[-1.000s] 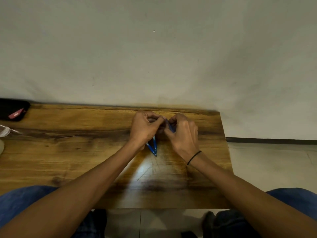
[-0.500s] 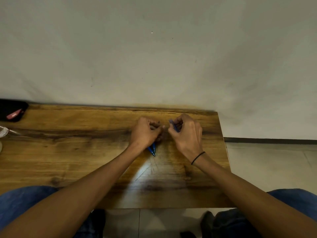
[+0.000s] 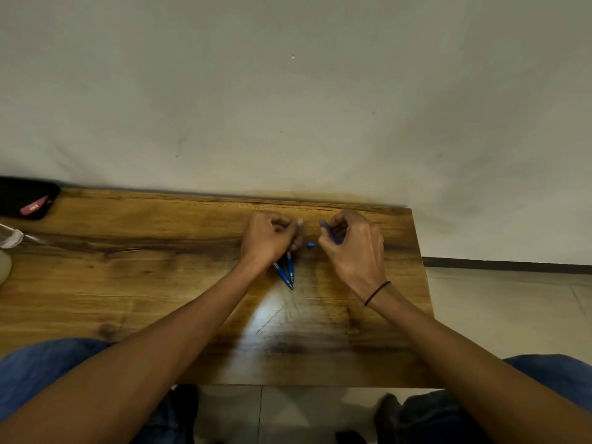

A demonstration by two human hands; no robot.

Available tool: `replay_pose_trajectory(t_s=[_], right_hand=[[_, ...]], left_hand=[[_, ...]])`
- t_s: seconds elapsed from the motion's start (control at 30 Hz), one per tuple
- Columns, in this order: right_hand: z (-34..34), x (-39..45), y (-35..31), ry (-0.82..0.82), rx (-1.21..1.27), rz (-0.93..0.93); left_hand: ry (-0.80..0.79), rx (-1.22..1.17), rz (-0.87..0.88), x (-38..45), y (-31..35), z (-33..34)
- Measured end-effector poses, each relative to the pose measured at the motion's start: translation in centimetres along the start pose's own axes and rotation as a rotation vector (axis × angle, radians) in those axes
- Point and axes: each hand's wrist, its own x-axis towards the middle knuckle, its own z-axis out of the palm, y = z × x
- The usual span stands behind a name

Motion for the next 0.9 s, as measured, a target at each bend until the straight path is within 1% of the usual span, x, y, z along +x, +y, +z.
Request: replay_pose_trajectory(t_s=[0.07, 0.17, 0.23, 0.3, 0.4, 0.53, 0.77, 0.9], right_hand=[[-0.1, 0.0, -0.3, -0.004, 0.024, -0.041], [-0.1, -0.1, -1.1, -0.002, 0.051, -0.135], [-0.1, -0.2, -1.7, -0.007, 0.048, -0.214], [0.0, -0.3, -2.3, -0.003, 0.019, -0.303], [-0.1, -0.2, -2.9, 0.015, -0.053, -0.415], [-0.5, 0.3, -3.4, 0.01, -0.103, -0.513], [-1.0, 0.9, -4.2, -0.005, -0.186, -0.578], [-0.9, 0.8, -4.0, -0.03, -0.163, -0.624]], left_hand=[[-0.035, -0.346, -0.07, -0.2, 1.2, -0.1], [-0.188, -0.849, -0.185, -1.0, 2.7, -0.5], [-0.267, -1.056, -0.194, -1.4, 3.4, -0.7], [-0.278, -1.194, -0.184, -1.8, 3.9, -0.7], [-0.244, -1.322, -0.186, -2.2, 4.6, -0.5], [-0.231, -1.445, -0.179, -2.7, 5.5, -0.1], [-0.224, -1.508, -0.182, -2.6, 6.0, 0.1], [-0.213, -1.499, -0.173, -2.5, 5.9, -0.4]])
